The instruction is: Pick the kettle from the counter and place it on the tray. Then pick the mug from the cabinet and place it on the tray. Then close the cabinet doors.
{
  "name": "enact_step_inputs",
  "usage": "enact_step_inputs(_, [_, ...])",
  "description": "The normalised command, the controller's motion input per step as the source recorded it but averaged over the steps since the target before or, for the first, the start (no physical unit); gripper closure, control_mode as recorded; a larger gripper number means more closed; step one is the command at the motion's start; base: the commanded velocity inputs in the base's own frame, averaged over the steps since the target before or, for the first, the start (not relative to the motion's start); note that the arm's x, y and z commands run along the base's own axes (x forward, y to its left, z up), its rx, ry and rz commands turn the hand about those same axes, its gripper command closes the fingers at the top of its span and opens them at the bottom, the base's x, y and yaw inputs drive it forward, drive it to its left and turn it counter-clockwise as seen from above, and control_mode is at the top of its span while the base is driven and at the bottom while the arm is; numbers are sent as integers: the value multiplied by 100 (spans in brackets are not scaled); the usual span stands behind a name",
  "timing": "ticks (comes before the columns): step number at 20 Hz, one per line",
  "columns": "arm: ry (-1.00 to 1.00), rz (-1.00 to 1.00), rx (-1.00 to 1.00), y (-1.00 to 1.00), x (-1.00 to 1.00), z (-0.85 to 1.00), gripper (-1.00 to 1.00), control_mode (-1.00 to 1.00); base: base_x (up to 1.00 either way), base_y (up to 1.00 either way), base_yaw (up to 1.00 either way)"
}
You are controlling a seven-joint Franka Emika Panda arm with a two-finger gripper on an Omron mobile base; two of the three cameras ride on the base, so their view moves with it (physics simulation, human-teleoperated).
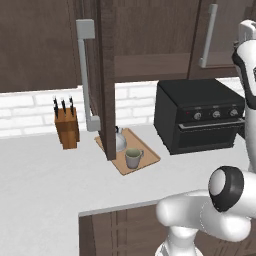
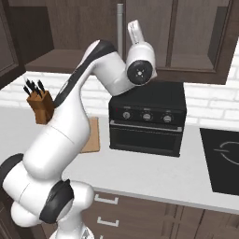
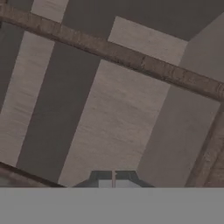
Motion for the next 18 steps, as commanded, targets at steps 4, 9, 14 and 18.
enact_step_inputs(4, [6,1,-6,24,-87,10,100,-100,0,0,0])
enact_step_inputs(9, [2,3,-10,51,-93,0,100,-100,0,0,0])
enact_step_inputs(14, [0,22,-9,62,-93,-9,100,-100,0,0,0])
enact_step_inputs(18, [0,16,-8,96,-85,-12,100,-100,0,0,0])
